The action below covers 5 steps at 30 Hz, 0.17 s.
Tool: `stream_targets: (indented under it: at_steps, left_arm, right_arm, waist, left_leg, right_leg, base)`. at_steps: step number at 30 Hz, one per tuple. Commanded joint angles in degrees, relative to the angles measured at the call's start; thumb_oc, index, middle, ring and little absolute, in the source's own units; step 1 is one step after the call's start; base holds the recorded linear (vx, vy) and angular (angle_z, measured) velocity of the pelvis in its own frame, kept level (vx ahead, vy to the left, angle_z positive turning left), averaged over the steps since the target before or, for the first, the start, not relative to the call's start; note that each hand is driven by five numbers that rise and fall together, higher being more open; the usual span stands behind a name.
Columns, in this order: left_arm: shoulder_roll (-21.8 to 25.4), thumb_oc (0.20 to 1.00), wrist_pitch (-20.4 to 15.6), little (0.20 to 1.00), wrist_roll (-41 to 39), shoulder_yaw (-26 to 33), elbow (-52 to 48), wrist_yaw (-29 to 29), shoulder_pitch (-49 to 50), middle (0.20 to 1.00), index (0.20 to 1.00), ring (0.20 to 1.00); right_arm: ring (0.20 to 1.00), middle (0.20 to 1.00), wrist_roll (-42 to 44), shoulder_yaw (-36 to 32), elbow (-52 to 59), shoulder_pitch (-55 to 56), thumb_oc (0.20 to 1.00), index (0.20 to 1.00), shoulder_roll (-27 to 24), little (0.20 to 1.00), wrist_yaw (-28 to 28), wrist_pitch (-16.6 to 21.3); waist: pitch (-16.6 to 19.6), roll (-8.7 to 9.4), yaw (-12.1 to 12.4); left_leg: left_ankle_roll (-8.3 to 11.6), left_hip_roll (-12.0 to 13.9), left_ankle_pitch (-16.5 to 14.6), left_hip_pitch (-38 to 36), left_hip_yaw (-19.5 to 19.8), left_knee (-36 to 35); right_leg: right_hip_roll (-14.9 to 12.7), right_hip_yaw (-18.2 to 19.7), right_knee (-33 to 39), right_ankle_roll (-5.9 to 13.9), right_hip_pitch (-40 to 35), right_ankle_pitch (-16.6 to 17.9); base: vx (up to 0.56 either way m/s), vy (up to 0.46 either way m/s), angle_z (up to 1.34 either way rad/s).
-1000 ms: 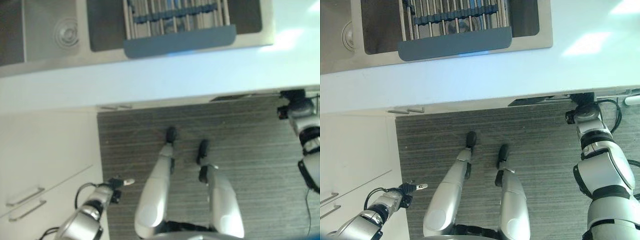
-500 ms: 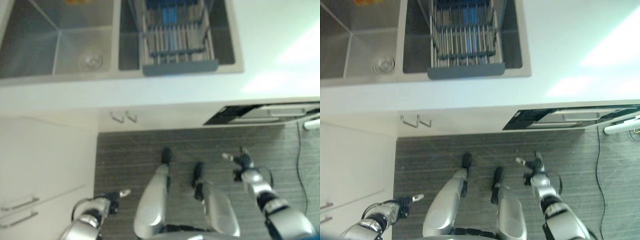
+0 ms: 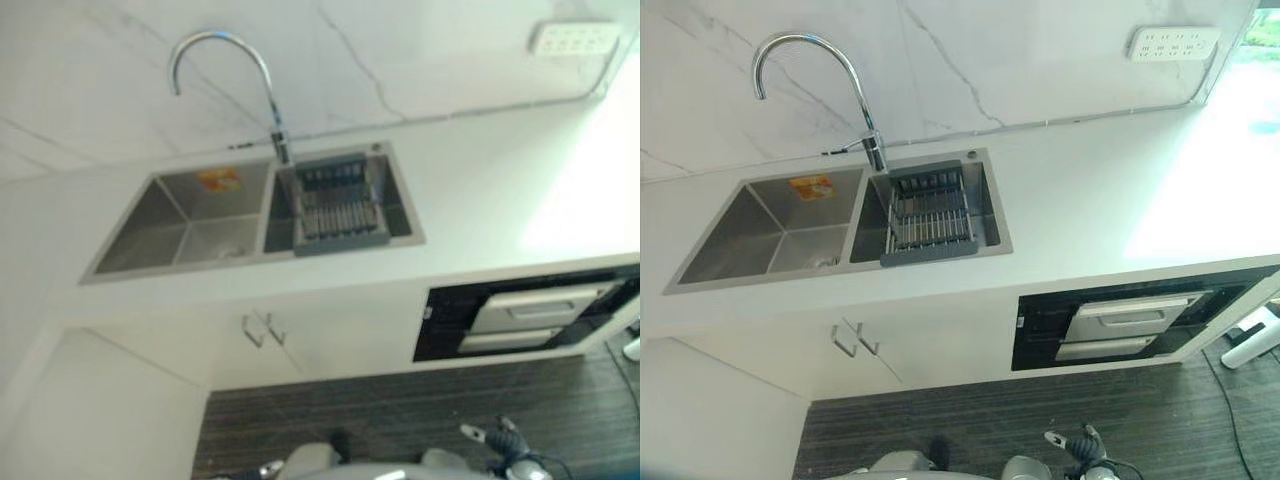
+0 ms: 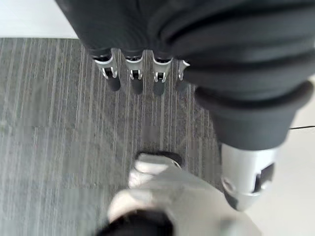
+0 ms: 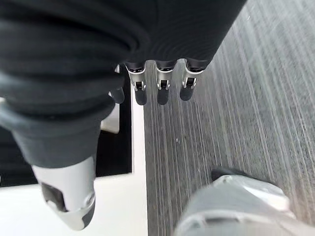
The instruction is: Place the dishes in the dishwasher.
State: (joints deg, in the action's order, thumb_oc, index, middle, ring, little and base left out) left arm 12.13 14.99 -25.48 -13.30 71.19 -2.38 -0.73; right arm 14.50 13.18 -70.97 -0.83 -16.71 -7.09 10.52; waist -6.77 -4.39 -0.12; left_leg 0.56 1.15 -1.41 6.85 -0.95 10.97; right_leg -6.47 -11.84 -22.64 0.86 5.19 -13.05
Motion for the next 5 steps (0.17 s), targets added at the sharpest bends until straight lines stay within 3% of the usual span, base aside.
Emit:
stream_targets:
  at_steps: [1, 5]
  left_arm:
    - [-0.6, 1.0, -1.6, 1.0, -6.2, 0.5, -0.9, -3.6, -3.7, 1.0, 1.0, 1.0]
    - [-2.6, 1.0, -2.7, 1.0, -12.3, 1.4, -1.6, -5.7, -4.7, 1.0, 1.0, 1.0]
  right_arm:
    - [1.0, 1.0, 3.9, -0.4, -0.2, -4.3, 1.0, 1.0, -0.7, 1.0, 4.9, -2.1]
    - [1.0, 1.0, 7.4, -2.2, -2.1, -3.1, 1.0, 1.0, 0.5, 1.0, 8.1, -3.9]
  waist:
    - [-4.9, 0.35, -1.7]
    - [-4.6, 0.35, -2.5]
  left_leg:
    - [2.81, 2.7, -5.3, 1.7, -1.4, 6.2]
    - [2.97, 3.5, -5.0, 1.6, -2.7, 6.2]
  right_leg:
    - [3.2, 3.4, 5.5, 0.82, -2.1, 2.7]
    - [3.7, 3.7, 5.5, 0.67, -2.6, 2.2]
  base:
    - [-0.05, 0.042, -0.03]
    - [-0.04, 0.022, -0.09]
